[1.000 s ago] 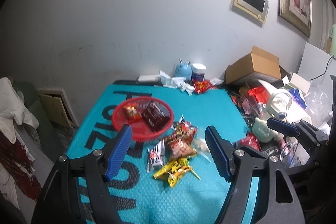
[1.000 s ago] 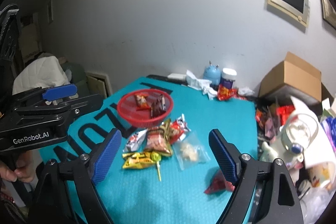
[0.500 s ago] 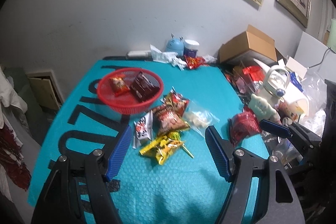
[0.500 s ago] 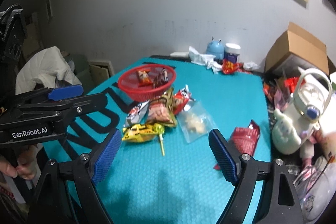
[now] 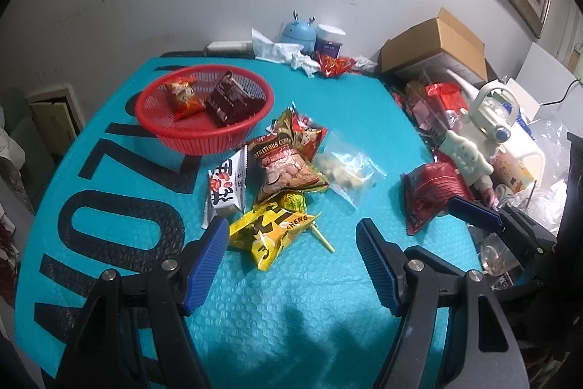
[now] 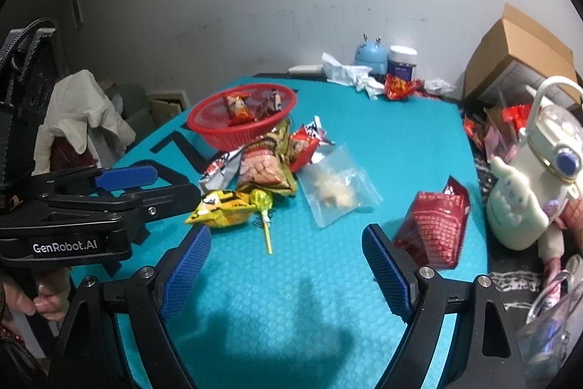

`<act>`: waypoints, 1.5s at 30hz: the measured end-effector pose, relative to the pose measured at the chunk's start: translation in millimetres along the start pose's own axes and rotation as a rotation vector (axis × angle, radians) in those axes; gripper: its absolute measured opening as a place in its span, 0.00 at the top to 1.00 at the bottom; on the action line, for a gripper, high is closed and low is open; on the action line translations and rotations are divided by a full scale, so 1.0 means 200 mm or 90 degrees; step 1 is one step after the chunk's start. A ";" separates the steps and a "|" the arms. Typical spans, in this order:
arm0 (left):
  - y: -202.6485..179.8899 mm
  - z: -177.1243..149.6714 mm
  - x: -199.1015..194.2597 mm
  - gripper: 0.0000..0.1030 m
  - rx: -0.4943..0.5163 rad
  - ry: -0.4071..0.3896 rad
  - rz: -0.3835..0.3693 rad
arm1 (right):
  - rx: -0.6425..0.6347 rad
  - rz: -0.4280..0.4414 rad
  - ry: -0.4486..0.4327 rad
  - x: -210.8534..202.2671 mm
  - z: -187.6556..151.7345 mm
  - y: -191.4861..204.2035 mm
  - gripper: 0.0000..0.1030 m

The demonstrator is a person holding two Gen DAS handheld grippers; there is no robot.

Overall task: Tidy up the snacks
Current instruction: 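Lift both grippers away from the basket back over the table, then grasp the yellow candy bag with the left gripper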

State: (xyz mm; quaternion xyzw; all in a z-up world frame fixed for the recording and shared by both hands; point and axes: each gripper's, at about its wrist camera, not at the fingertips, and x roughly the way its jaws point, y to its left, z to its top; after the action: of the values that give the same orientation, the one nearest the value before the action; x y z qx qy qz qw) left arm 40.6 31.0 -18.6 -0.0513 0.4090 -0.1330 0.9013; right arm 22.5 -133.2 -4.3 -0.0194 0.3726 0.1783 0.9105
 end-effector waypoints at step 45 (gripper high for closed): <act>-0.10 -0.02 0.26 0.68 0.072 0.075 -0.013 | 0.064 -0.043 0.012 0.03 -0.03 -0.28 0.17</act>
State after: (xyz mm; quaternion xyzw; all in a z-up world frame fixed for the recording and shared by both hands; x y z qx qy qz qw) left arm 66.3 -2.7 -54.8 0.0037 0.4525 -0.1676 0.8759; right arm 40.1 -184.1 -18.4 0.0122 0.3890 0.1285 0.9122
